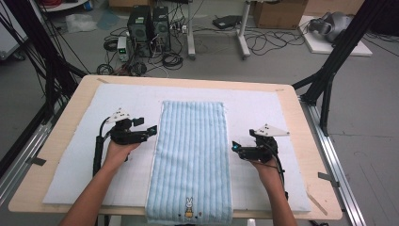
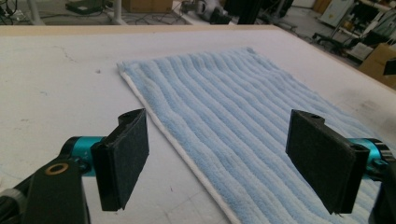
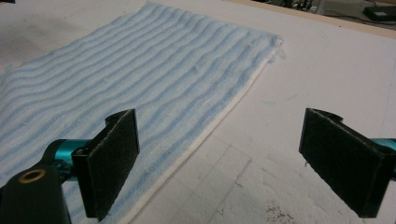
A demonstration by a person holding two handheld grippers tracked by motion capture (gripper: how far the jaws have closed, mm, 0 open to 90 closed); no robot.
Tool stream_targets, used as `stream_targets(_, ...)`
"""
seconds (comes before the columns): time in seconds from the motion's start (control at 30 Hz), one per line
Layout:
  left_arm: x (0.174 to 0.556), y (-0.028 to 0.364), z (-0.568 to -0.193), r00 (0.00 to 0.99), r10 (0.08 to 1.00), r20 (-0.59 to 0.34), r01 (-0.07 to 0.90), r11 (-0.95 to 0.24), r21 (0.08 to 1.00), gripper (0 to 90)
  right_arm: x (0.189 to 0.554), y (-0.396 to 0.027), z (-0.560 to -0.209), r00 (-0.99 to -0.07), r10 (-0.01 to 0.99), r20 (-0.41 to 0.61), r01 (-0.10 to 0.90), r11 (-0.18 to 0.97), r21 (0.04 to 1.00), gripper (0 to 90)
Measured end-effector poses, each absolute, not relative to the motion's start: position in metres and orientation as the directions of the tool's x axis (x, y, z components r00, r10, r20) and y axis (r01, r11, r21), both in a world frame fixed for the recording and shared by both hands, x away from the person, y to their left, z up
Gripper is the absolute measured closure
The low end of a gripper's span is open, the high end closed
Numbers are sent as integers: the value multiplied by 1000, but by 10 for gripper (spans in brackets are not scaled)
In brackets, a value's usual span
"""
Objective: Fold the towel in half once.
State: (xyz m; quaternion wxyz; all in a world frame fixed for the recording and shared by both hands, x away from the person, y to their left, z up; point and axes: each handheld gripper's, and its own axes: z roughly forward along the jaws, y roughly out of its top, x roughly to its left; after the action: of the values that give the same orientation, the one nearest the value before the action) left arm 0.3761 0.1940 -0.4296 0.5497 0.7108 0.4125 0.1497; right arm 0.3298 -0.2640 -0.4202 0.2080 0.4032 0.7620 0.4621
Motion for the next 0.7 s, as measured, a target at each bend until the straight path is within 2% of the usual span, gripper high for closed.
stream_targets(0.13, 388, 184, -433, 610, 759, -228, 457, -103, 883, 286, 331, -265, -421, -587, 808, 58, 427, 247, 870, 114)
stream_targets(0.5, 406, 152, -444, 607, 789, -100, 498, -279, 821, 406, 333, -263, -424, -576, 815, 66, 451, 250, 857, 114)
stream_targets(0.67, 405, 145, -450, 634, 773, -15, 484, -382, 788, 529, 336, -259, -426, -572, 817, 71, 465, 251, 849, 116)
stream_targets(0.7, 404, 144, -450, 647, 763, -11, 475, -391, 788, 583, 337, -258, -426, -573, 817, 72, 468, 254, 847, 117)
